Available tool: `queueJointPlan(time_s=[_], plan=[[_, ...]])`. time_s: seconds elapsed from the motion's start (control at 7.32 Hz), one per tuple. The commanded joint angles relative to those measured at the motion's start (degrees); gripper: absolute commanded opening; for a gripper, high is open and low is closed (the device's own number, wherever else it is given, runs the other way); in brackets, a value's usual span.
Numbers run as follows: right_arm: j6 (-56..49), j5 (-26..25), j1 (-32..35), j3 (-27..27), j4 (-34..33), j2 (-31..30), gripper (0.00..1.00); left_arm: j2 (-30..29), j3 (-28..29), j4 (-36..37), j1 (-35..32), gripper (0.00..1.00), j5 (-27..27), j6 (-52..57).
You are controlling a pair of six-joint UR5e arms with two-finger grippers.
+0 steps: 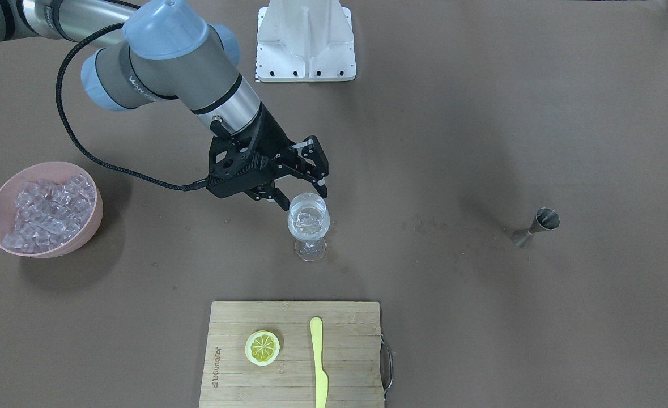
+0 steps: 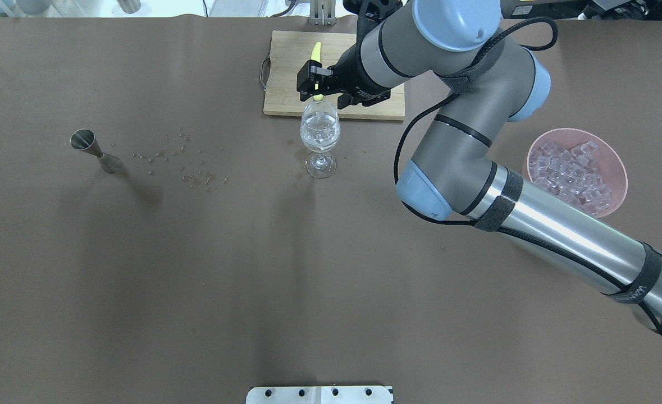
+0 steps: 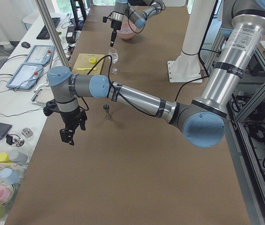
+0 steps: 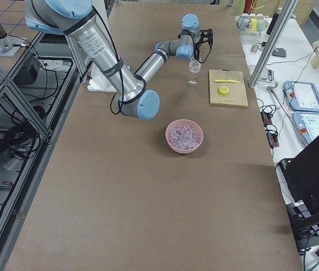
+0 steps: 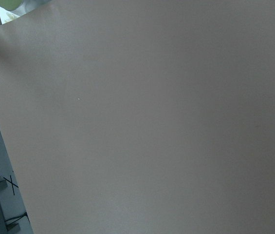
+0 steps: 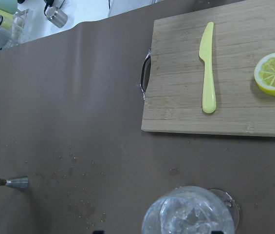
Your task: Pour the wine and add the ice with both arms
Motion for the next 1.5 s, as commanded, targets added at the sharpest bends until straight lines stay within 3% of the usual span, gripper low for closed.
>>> queueJointPlan(time_s=[0.0, 0.41, 0.55, 0.96, 1.37], plan=[[0.1, 2.5, 0.8, 1.9, -0.5, -0.3, 1.00, 0.0, 0.0, 0.0, -0.2, 0.98, -2.7, 0.0], [-1.1, 21.5, 15.2, 2.3, -0.8, -5.3, 1.00, 0.4, -0.4, -3.3, -0.5, 0.98, -6.1, -11.1], [-2.3, 24.6, 18.9, 1.8, -0.8, -7.7, 1.00, 0.6, -0.2, -4.0, -0.7, 0.98, -6.0, -10.5], [-21.8, 25.6, 27.4, 1.6, -10.6, -16.4, 1.00, 4.9, 1.8, -14.0, -0.6, 0.98, -5.8, -10.8], [-49.5, 23.6, 34.4, 1.8, -28.0, -22.0, 1.00, 8.9, 1.4, -14.1, -0.7, 0.98, -6.1, -10.8]])
